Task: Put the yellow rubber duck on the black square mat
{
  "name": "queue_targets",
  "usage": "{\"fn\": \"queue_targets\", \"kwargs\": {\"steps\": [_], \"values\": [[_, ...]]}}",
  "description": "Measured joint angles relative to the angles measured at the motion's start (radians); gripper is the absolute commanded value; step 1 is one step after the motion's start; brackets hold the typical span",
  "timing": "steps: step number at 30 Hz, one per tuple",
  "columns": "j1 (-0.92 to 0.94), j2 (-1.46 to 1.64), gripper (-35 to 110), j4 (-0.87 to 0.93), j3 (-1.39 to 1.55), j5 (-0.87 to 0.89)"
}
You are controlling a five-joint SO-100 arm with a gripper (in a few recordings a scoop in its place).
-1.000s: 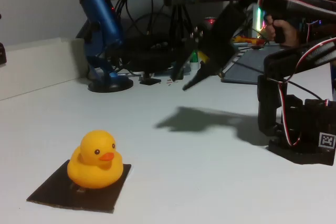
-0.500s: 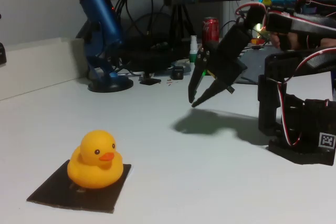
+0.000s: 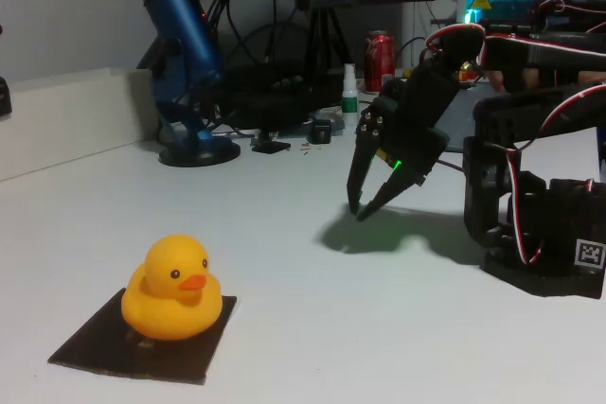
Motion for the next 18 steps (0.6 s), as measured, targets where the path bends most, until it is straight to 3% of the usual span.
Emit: {"fn": "queue_targets", "kwargs": {"steps": [18], "values": [[0.094,0.0,1,0.0,0.0,0.0]]}}
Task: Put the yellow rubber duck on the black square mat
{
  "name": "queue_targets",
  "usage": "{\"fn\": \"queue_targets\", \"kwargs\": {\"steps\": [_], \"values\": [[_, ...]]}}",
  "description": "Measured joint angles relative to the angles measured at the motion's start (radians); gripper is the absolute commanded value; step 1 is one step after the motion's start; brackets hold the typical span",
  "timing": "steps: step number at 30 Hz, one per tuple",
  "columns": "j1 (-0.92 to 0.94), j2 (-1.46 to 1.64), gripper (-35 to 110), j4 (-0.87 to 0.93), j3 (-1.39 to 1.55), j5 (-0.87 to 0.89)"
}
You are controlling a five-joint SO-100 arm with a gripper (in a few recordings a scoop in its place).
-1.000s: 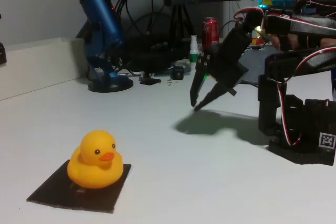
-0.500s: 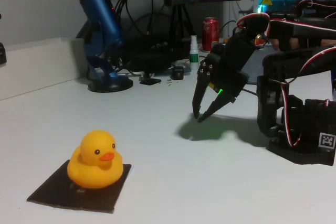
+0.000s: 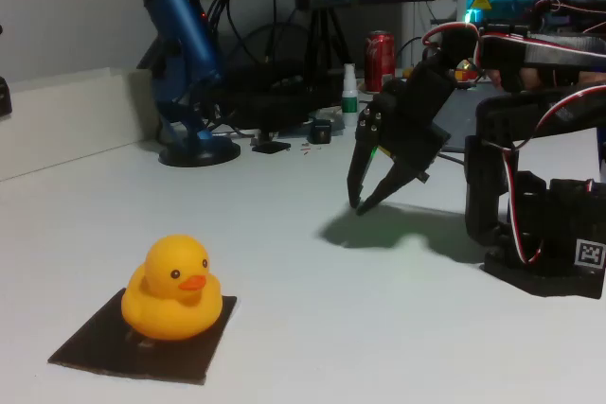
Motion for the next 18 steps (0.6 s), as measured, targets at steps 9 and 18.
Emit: {"fn": "queue_targets", "kwargs": {"steps": [9,18], "values": [[0.028,0.0,1,0.0,0.0,0.0],[0.175,0.0,1,0.0,0.0,0.0]]}}
